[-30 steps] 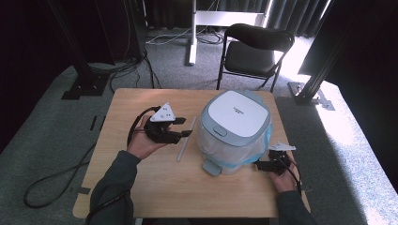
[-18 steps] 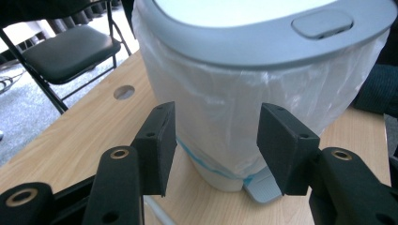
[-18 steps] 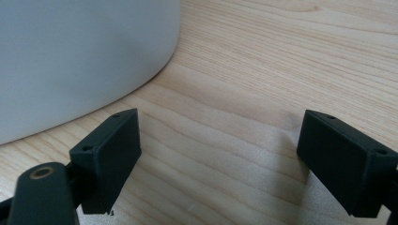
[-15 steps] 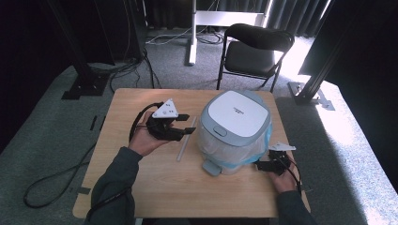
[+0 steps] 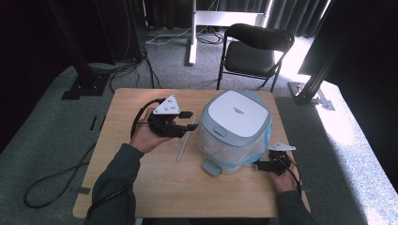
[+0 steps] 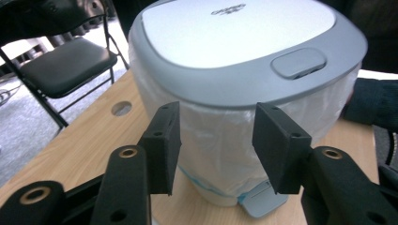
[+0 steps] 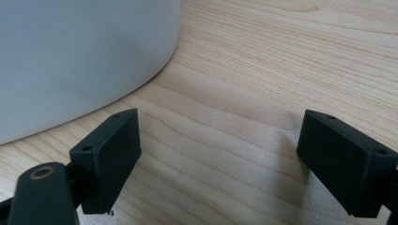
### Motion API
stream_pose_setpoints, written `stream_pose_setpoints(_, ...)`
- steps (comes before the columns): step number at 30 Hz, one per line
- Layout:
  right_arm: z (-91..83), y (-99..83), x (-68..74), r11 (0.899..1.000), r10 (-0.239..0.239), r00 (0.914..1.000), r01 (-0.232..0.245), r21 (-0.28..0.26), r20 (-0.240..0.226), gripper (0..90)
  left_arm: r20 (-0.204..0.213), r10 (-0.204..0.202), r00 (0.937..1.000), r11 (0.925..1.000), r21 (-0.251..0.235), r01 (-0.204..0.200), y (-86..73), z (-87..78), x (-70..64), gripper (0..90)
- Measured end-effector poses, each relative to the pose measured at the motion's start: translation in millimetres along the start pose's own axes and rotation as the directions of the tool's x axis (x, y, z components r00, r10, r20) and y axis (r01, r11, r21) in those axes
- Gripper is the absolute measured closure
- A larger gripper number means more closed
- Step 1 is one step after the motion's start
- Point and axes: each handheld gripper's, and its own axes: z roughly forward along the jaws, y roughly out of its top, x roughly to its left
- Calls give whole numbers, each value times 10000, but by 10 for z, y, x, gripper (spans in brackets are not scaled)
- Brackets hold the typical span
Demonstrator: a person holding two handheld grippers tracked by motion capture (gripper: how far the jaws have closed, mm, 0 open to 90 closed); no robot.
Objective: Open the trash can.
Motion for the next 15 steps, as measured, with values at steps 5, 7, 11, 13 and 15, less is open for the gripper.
stream_pose_setpoints(5,0,0,0,10000,1,10000,-1,0,-2,129,191,79,9998,10000,-29,-79,36,22,-11,574)
stream_pose_setpoints(7,0,0,0,10000,0,10000,0,-1,-1,129,295,107,9995,9999,-38,-106,49,33,-17,598)
stream_pose_setpoints(11,0,0,0,10000,0,10000,0,-1,-1,129,453,227,9987,9997,-8,-227,81,56,-38,639)
stream_pose_setpoints(13,0,0,0,10000,1,10000,-1,-2,-1,129,589,226,9980,9997,-96,-221,94,63,-43,657)
stream_pose_setpoints(15,0,0,0,10000,-2,10000,2,0,-1,129,674,235,9974,9996,-148,-225,112,67,-48,678)
